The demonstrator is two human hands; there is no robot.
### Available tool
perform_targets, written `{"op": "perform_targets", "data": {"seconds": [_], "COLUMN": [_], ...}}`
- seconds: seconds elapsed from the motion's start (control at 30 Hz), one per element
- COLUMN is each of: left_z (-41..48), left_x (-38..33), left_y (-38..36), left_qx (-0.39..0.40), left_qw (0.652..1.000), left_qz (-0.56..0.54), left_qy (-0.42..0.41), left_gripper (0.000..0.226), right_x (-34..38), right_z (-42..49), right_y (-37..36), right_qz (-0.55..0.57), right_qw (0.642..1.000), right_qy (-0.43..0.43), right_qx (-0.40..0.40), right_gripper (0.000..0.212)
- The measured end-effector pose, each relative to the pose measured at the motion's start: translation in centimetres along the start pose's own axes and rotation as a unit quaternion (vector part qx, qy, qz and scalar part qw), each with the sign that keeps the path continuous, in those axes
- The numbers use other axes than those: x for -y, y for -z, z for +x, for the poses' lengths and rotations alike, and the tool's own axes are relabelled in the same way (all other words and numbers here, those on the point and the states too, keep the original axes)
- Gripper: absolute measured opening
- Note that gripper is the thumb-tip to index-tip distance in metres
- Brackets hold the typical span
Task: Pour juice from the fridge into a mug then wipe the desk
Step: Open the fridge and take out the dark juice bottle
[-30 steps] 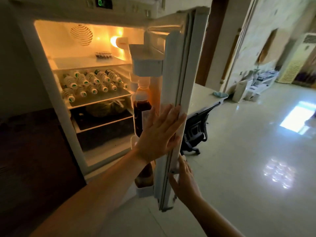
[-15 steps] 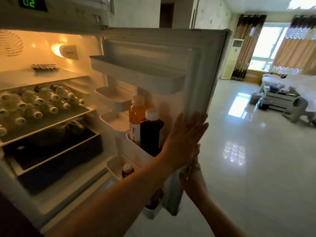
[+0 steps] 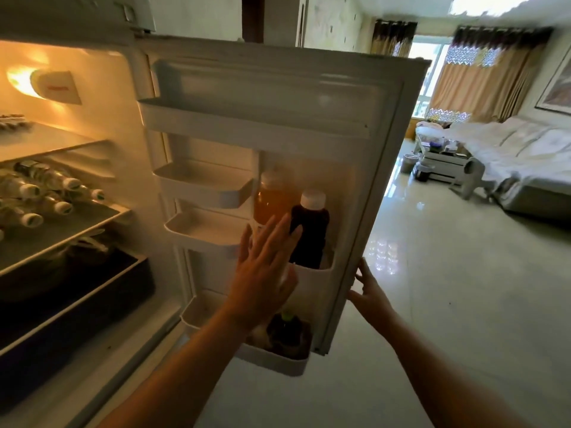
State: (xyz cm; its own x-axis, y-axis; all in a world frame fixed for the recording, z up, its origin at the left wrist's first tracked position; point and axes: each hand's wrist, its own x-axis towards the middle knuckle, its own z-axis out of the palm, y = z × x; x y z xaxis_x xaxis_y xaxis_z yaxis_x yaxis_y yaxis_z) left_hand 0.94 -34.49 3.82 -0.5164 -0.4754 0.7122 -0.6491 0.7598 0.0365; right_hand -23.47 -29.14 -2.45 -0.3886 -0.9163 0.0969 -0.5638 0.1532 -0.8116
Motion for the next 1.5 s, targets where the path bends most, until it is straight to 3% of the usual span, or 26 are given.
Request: {"op": "perform_targets", "data": {"seconds": [0.1, 0.33, 0.47, 0.57, 0.67, 0.83, 0.97, 1.5], "left_z": [-1.1, -1.1, -1.0, -0.6, -0.4, 1.9, 4.6, 6.9], "left_x": [2.2, 3.2, 3.1, 2.6, 1.5, -2.3, -5.1, -6.2], "left_y": [0.0, -0.4, -0.8, -0.7, -0.9, -2.3, -4.0, -6.3], "left_qx": [0.041, 0.052, 0.048, 0.038, 0.030, -0.012, -0.053, -0.105], "left_qw": [0.999, 0.999, 0.998, 0.995, 0.992, 0.973, 0.951, 0.935], "left_qz": [0.021, 0.006, -0.031, -0.064, -0.094, -0.169, -0.220, -0.191], "left_qy": [0.010, 0.012, 0.031, 0.061, 0.074, 0.156, 0.212, 0.280], "left_gripper": [0.064, 0.063, 0.063, 0.065, 0.068, 0.086, 0.100, 0.098], "right_x": [0.3, 0.5, 2.1, 3.3, 4.3, 4.8, 4.9, 3.6], "right_z": [0.8, 2.0, 1.8, 0.3, -1.4, -2.9, -3.2, -3.2], "right_y": [0.1, 0.3, -0.1, 0.2, 0.4, 0.6, 1.6, 3.1], "right_qz": [0.049, 0.178, 0.141, 0.092, 0.032, -0.038, -0.060, -0.045], "right_qw": [0.999, 0.983, 0.982, 0.979, 0.977, 0.973, 0.975, 0.992], "right_qy": [-0.003, -0.026, -0.060, -0.007, 0.071, 0.129, 0.125, 0.063], "right_qx": [0.010, 0.030, -0.108, -0.180, -0.197, -0.186, -0.170, -0.098], "right_gripper": [0.081, 0.074, 0.069, 0.060, 0.056, 0.054, 0.053, 0.049]}}
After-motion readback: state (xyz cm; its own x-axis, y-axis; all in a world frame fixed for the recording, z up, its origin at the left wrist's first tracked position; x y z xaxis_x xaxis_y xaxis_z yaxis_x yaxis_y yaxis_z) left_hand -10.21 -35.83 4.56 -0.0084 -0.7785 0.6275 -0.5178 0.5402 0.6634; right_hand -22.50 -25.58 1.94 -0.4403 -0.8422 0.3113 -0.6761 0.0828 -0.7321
